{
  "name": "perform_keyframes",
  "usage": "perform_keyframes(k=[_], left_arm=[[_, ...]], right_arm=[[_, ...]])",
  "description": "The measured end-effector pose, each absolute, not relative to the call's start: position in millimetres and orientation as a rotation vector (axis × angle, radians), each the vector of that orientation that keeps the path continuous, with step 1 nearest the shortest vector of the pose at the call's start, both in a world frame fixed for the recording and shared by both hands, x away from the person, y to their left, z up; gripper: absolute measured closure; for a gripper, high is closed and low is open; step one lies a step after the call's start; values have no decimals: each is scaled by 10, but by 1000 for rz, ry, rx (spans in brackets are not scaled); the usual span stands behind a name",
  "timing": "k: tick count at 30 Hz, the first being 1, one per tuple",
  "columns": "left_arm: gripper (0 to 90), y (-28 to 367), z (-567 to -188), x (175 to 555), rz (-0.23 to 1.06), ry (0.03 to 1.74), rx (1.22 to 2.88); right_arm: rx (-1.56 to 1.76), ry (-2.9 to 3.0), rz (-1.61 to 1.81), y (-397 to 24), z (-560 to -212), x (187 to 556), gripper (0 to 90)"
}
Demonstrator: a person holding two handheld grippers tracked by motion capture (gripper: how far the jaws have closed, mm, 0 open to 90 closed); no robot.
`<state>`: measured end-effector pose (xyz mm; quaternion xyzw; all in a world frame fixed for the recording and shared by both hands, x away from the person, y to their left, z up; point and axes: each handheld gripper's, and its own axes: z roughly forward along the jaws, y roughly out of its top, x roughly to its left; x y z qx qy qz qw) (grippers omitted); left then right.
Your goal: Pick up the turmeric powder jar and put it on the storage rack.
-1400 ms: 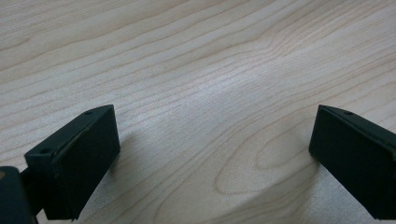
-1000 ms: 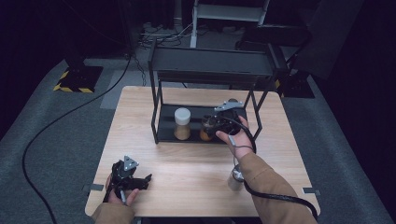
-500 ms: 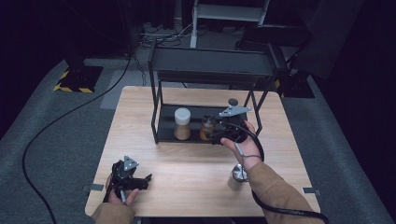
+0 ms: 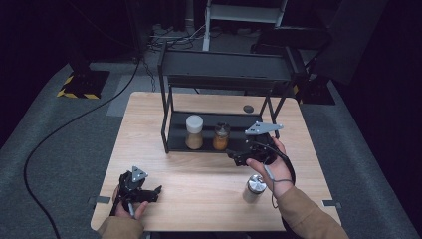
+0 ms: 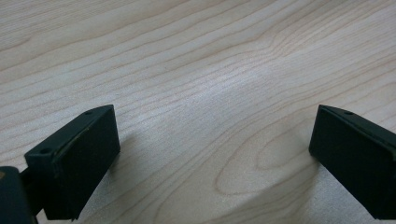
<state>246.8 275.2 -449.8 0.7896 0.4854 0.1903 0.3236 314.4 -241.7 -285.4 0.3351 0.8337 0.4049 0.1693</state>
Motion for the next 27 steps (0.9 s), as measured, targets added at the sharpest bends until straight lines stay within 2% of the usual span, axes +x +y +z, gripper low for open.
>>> perform_keyframes(k=[27], left_arm=[[16, 2750, -4497, 2470, 500, 1274, 2073]], right_arm=[[1001, 2360, 1175, -2800, -3074, 2645, 64]])
